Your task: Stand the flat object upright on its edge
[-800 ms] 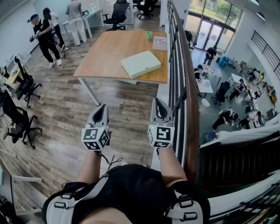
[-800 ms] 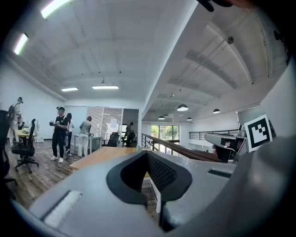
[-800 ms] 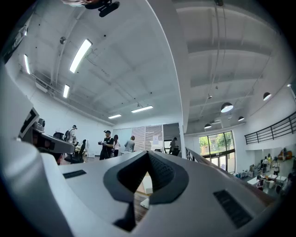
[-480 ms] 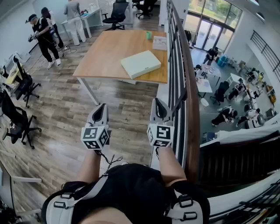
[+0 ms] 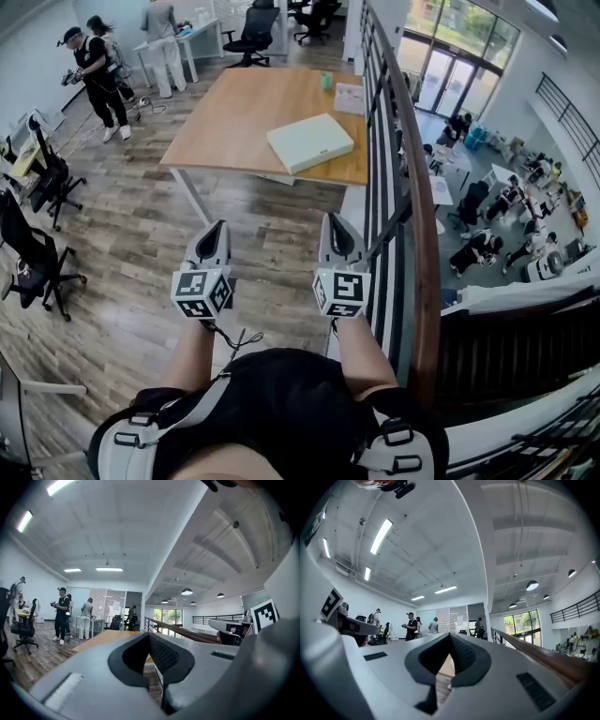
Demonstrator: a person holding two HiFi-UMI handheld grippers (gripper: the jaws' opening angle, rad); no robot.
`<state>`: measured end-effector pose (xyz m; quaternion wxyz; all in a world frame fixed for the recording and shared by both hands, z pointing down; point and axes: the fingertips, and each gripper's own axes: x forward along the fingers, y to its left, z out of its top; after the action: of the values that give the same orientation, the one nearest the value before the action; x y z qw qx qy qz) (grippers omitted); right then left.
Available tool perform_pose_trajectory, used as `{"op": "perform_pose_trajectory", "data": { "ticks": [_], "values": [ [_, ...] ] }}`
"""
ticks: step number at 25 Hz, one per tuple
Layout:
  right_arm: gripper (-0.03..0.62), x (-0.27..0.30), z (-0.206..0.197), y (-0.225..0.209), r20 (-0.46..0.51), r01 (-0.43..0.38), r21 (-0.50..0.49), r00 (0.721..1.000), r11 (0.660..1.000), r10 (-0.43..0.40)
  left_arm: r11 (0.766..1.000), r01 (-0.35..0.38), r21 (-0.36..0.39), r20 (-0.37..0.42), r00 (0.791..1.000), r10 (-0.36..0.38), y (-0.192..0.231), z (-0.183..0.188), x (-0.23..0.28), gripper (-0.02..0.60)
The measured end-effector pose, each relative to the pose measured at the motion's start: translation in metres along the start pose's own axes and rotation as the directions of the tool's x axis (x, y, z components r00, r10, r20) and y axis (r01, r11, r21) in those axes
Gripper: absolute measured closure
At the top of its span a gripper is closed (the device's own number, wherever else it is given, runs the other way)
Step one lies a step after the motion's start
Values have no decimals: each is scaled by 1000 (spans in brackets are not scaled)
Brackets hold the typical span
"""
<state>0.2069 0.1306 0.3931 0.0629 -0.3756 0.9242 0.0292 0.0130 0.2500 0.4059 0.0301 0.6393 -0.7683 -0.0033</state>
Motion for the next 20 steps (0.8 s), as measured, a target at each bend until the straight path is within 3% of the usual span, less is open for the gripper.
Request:
{"op": "perform_pose_trajectory", "data": {
  "ticks": [12,20],
  "values": [
    [589,11,-11,36,-3,30,20,1000,999,-30,997,35,-66,26,999,-33,53,-3,-6,577],
    [589,45,-20,27,11,30,60,999,998,-31,1000,22,-20,26,999,-21,71,-3,24,577]
  ]
}}
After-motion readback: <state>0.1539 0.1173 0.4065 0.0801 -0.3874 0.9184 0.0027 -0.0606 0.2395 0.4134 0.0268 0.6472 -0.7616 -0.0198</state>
